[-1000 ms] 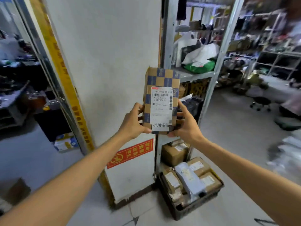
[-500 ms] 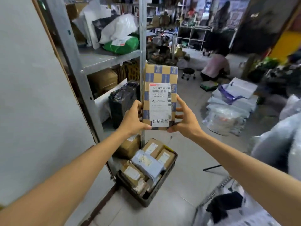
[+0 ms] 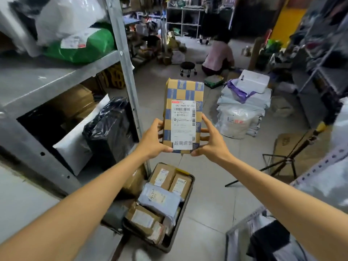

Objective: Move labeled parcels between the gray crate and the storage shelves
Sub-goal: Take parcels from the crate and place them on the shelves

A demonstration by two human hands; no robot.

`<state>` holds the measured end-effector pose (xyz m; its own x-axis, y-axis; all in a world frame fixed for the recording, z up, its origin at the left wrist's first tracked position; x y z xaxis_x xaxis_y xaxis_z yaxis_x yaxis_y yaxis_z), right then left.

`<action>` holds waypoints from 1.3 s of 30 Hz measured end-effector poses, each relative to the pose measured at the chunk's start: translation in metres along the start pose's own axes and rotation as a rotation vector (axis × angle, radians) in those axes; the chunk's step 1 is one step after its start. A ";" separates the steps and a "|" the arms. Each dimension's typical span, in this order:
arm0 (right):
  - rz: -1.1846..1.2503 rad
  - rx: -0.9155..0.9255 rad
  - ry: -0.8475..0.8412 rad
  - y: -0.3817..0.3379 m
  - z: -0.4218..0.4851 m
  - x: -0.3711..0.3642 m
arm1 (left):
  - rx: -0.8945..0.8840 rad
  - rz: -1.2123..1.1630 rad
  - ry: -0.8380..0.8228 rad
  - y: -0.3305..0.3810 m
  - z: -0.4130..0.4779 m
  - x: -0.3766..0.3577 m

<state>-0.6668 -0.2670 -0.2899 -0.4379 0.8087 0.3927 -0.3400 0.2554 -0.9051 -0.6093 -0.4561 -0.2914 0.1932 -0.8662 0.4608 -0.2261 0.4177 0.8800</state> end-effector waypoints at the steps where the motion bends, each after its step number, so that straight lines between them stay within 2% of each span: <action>1: -0.001 -0.015 0.018 0.006 0.011 -0.001 | -0.001 -0.009 -0.020 -0.004 0.016 0.001; 9: -0.009 -0.152 0.105 0.052 0.089 -0.033 | 0.061 -0.091 -0.155 -0.057 0.126 0.013; 16: 0.038 -0.328 0.113 0.141 0.121 -0.070 | 0.186 -0.018 -0.209 -0.133 0.184 -0.012; 22: 0.154 -0.479 0.001 0.266 0.143 -0.130 | 0.383 -0.072 -0.208 -0.254 0.225 -0.060; 30: 0.166 -0.619 -0.092 0.454 0.155 -0.227 | 0.652 -0.118 -0.211 -0.428 0.271 -0.132; 34: 0.139 -0.675 -0.132 0.533 0.155 -0.273 | 0.733 -0.084 -0.149 -0.517 0.284 -0.158; 39: 0.192 -0.748 -0.130 0.602 0.159 -0.323 | 0.781 -0.097 -0.087 -0.593 0.292 -0.177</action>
<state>-0.8626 -0.4587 -0.9353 -0.5417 0.8182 0.1925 0.3825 0.4439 -0.8103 -0.7881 -0.6300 -0.9281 0.1787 -0.9207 0.3469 -0.8230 0.0533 0.5656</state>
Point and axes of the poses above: each hand's wrist, its own z-axis towards the middle knuckle, its own x-axis out of the back of the hand, y = z × x, the point moved 6 cm from there along z, towards the middle knuckle, and after that the axes turned 8 degrees about x, right-handed, at the moved point
